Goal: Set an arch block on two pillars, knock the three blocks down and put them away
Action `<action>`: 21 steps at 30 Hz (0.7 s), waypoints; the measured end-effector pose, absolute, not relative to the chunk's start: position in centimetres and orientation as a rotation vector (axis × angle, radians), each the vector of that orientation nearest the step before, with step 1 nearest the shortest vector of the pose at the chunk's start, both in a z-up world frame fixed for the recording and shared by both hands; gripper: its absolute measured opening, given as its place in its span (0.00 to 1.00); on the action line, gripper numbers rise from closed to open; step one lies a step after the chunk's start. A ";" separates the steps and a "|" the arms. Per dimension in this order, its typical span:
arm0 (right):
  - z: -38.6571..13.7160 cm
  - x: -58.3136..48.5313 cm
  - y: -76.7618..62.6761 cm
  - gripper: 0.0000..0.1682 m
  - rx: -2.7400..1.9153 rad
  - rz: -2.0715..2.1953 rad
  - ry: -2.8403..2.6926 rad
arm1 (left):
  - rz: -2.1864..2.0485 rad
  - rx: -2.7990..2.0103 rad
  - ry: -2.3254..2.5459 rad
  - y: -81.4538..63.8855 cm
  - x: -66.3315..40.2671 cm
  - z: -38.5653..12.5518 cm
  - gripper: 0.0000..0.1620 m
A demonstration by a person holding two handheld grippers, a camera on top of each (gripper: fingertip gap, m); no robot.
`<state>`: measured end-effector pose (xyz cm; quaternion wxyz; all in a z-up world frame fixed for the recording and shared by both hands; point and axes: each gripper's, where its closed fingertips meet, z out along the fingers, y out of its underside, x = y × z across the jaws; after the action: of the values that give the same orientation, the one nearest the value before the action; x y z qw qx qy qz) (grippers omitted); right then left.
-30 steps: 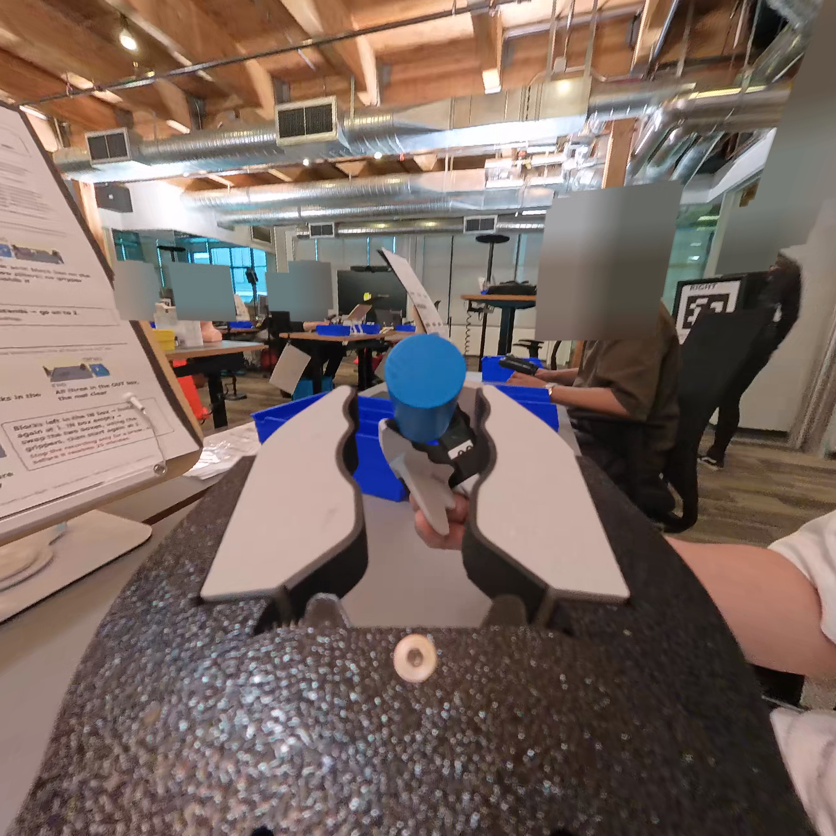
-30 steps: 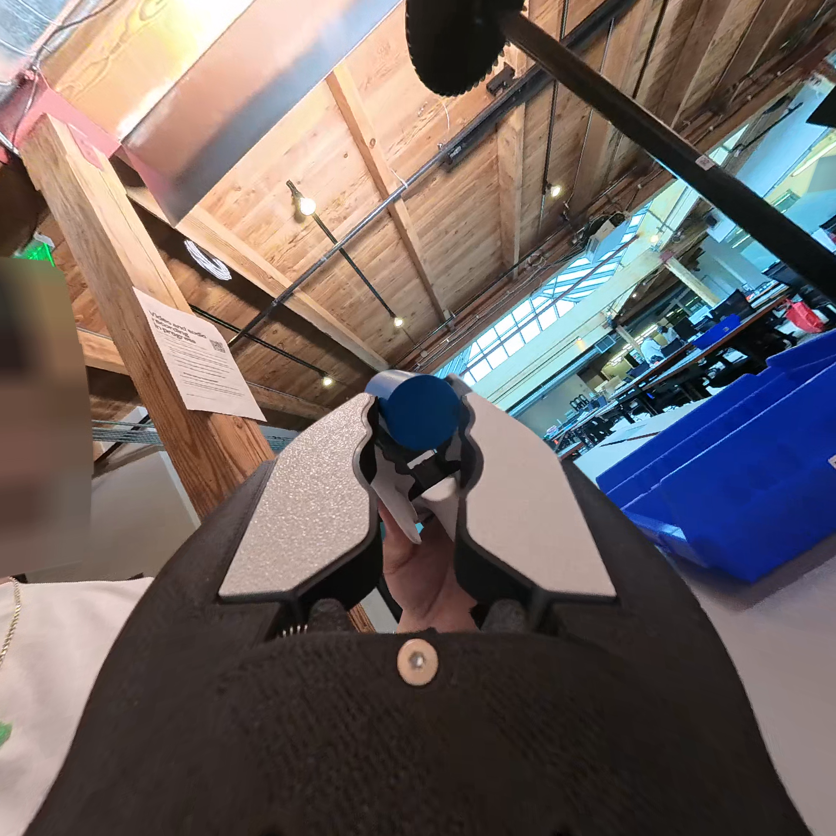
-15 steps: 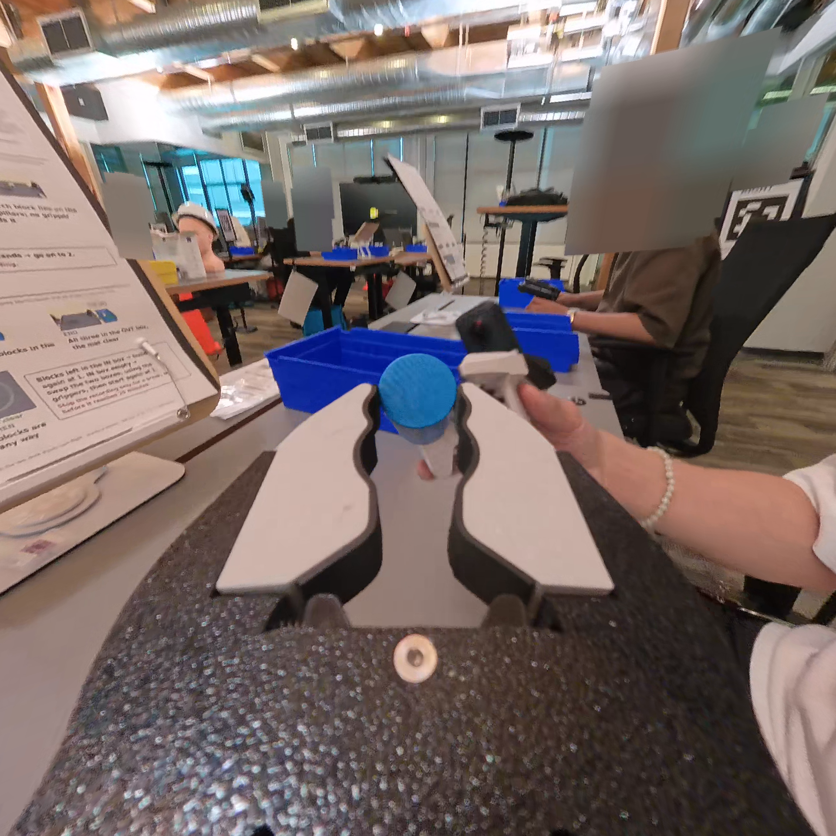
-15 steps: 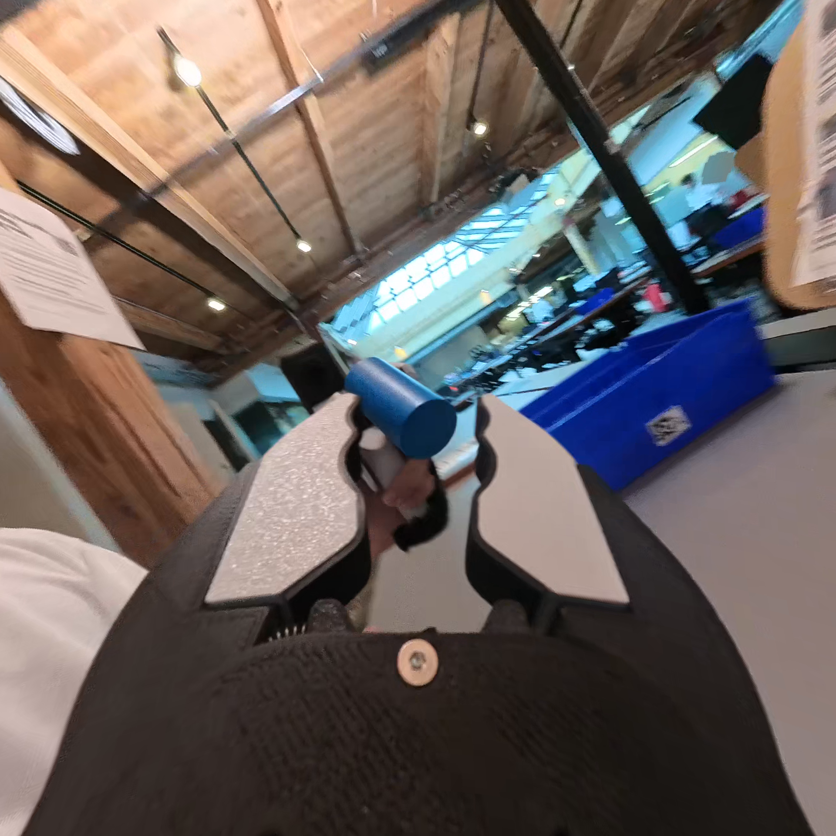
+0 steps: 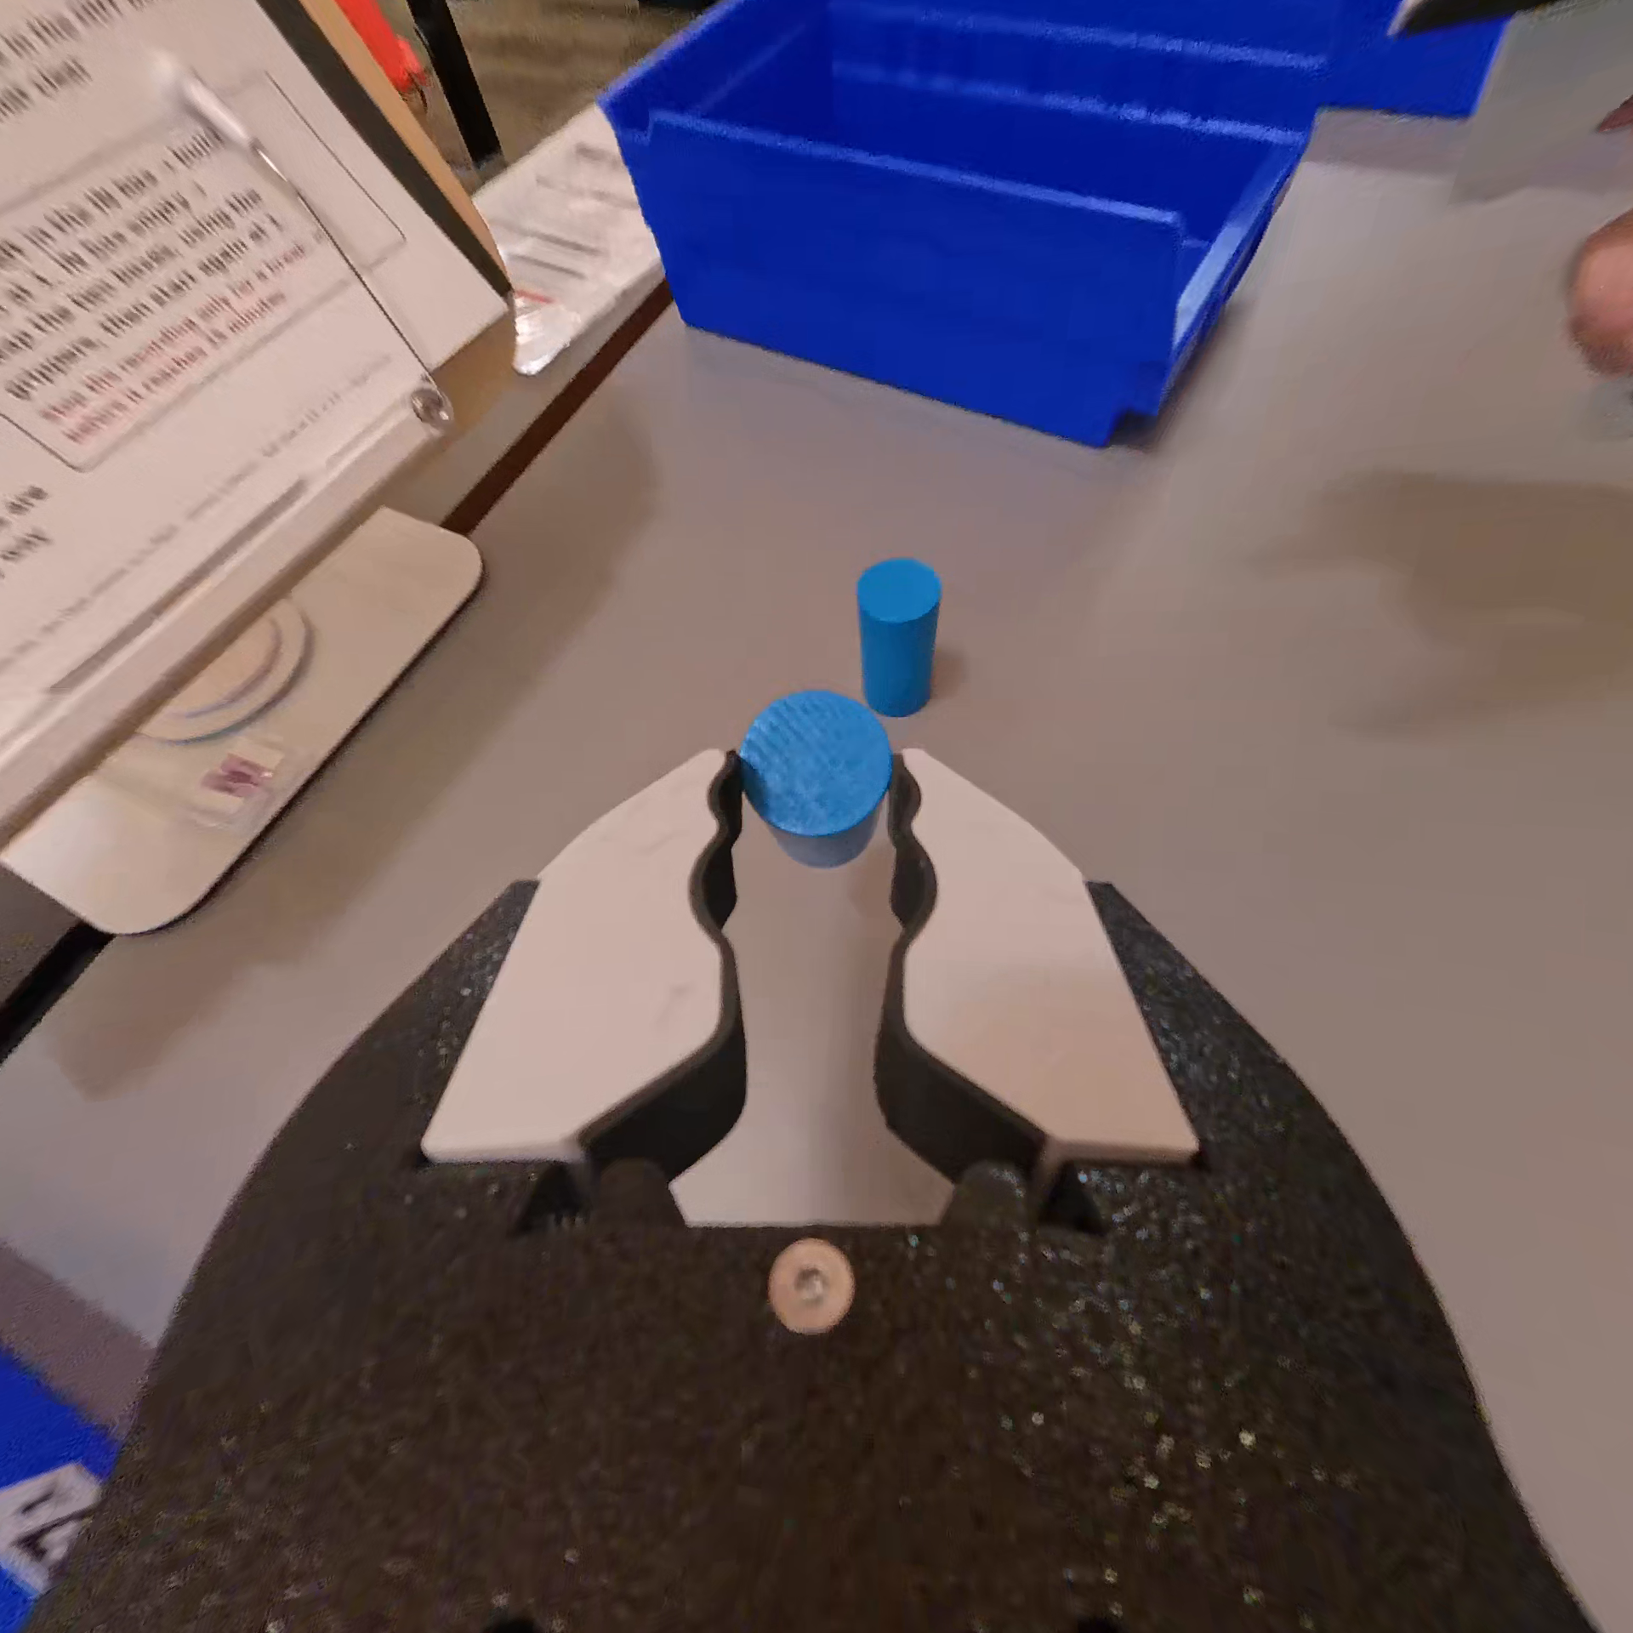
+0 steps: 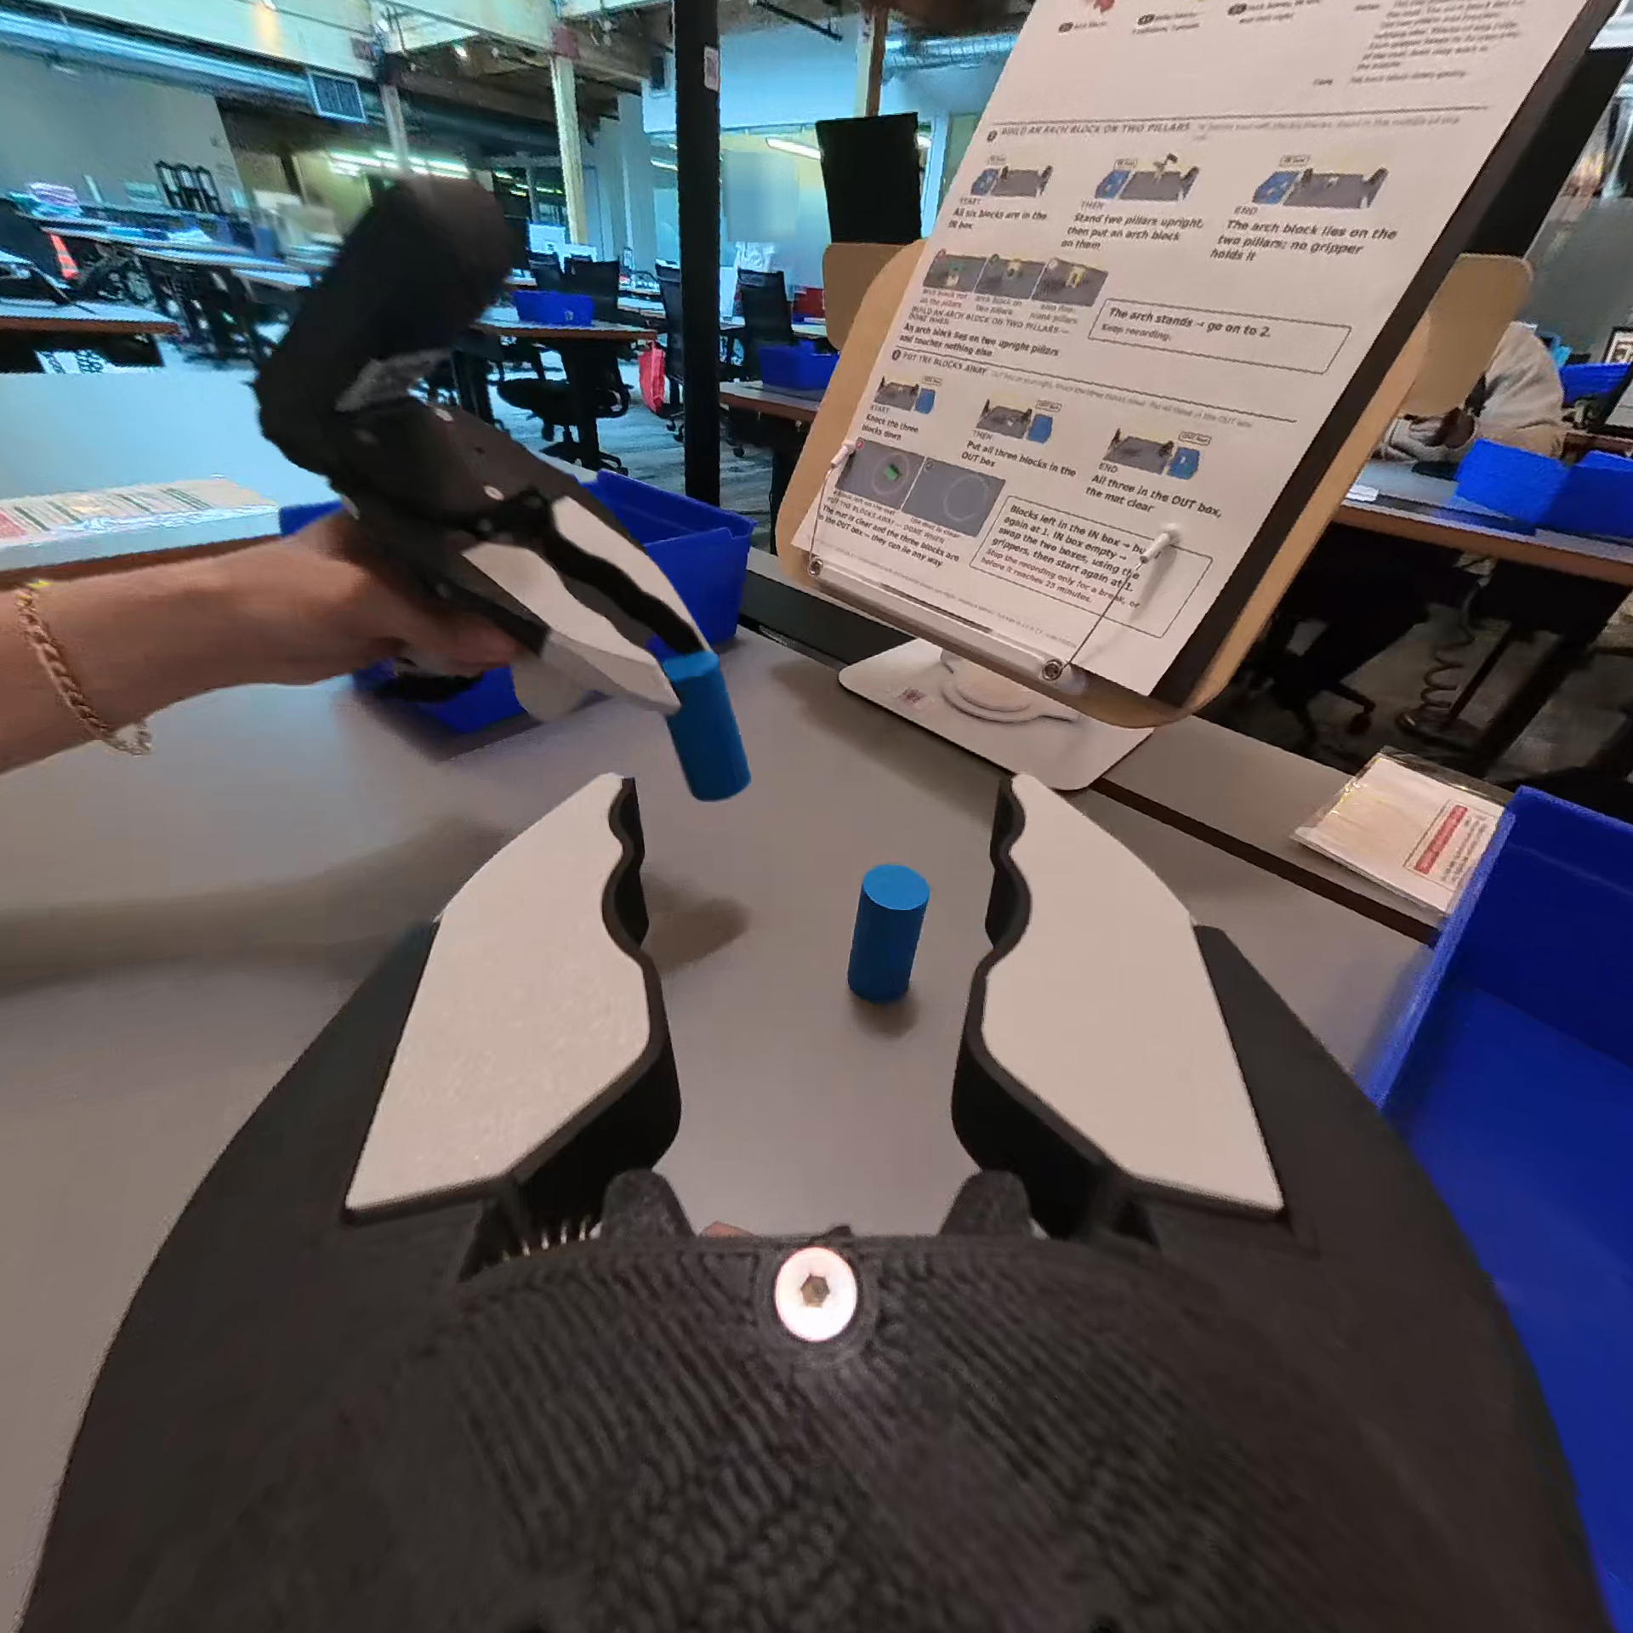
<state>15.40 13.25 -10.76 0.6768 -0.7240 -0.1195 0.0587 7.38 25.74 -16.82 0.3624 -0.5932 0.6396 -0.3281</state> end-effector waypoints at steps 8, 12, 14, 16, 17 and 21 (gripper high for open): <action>-12.1 16.0 13.8 0.46 -1.675 0.050 -0.314 | -0.782 -1.676 1.703 27.3 10.1 -22.5 0.19; -12.1 15.8 14.0 0.46 -1.669 0.063 -0.328 | -0.759 -1.692 1.723 27.2 10.6 -23.4 0.19; -12.1 15.8 14.0 0.46 -1.668 0.055 -0.331 | -0.737 -1.685 1.734 27.1 10.9 -23.5 0.19; -12.0 15.9 13.9 0.46 -1.663 0.055 -0.333 | -0.701 -1.677 1.755 27.1 11.0 -23.6 0.19; -12.0 16.0 13.9 0.46 -1.661 0.054 -0.330 | -0.683 -1.674 1.762 27.1 11.1 -23.6 0.19; -12.0 16.3 13.7 0.46 -1.662 0.054 -0.322 | -0.636 -1.664 1.787 27.0 11.3 -24.0 0.19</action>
<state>16.30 13.70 -12.02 0.6623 -0.7352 -0.1423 0.0239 11.32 27.03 -24.01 0.3043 -0.6283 0.6745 -0.2400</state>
